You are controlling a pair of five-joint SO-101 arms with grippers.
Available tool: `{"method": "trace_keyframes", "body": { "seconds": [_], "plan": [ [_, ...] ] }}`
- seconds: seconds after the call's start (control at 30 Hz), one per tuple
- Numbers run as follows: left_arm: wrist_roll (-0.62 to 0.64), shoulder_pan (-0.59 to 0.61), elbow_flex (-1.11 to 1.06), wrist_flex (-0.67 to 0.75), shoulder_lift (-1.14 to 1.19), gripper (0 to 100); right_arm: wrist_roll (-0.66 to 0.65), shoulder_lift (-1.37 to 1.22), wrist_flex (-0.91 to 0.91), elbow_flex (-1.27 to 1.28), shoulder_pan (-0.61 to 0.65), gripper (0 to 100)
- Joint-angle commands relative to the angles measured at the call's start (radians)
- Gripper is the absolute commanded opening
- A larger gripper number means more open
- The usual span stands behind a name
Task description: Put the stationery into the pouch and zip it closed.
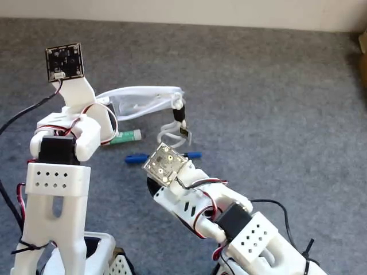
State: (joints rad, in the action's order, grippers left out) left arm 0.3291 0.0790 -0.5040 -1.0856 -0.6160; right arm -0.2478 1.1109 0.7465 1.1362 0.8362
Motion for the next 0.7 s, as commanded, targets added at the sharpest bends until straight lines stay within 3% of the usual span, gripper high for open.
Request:
{"method": "trace_keyframes", "body": {
  "seconds": [0.0,0.67],
  "plan": [
    [0.012,0.015,-0.012,0.009,0.024,1,0.0,0.038,-0.019,-0.016,-0.01,0.5],
    [0.012,0.015,-0.013,0.009,0.024,1,-0.005,0.038,-0.021,-0.237,-0.007,0.5]
  ]
}}
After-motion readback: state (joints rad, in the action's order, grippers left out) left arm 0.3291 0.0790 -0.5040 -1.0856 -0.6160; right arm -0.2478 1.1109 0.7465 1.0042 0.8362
